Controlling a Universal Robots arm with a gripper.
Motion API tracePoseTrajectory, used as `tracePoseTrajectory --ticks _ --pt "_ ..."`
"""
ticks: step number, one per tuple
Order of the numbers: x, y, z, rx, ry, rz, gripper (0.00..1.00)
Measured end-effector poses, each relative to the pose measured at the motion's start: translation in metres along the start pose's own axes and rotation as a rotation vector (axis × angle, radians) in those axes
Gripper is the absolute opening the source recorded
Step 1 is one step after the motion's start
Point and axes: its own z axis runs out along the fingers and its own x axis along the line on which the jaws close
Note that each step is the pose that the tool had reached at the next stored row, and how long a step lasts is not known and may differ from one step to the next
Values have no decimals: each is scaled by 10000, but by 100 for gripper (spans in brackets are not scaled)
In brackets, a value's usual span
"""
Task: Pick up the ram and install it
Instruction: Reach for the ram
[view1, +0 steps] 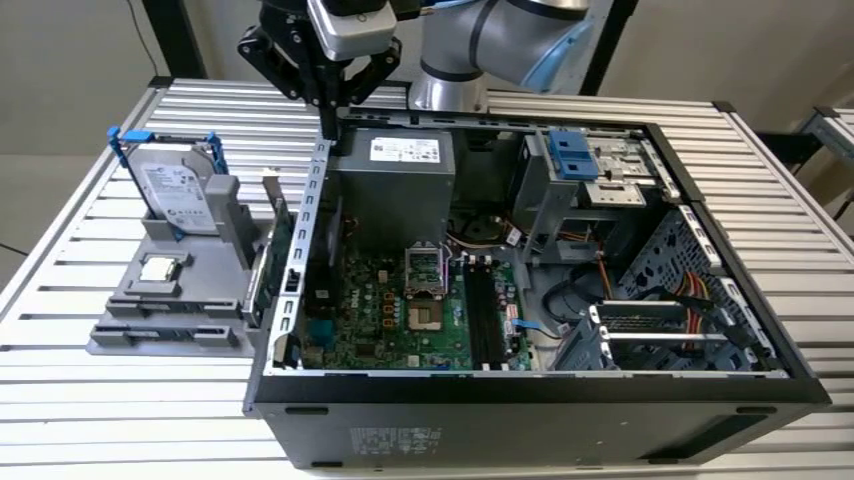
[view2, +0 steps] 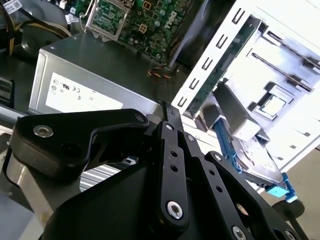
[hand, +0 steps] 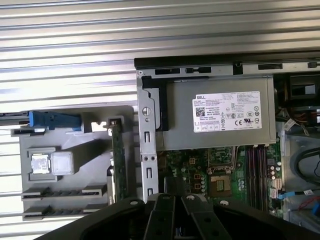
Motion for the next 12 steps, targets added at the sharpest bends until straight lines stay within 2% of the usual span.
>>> tracePoseTrajectory --ticks 12 --pt "122 -10 -1 3 26 1 0"
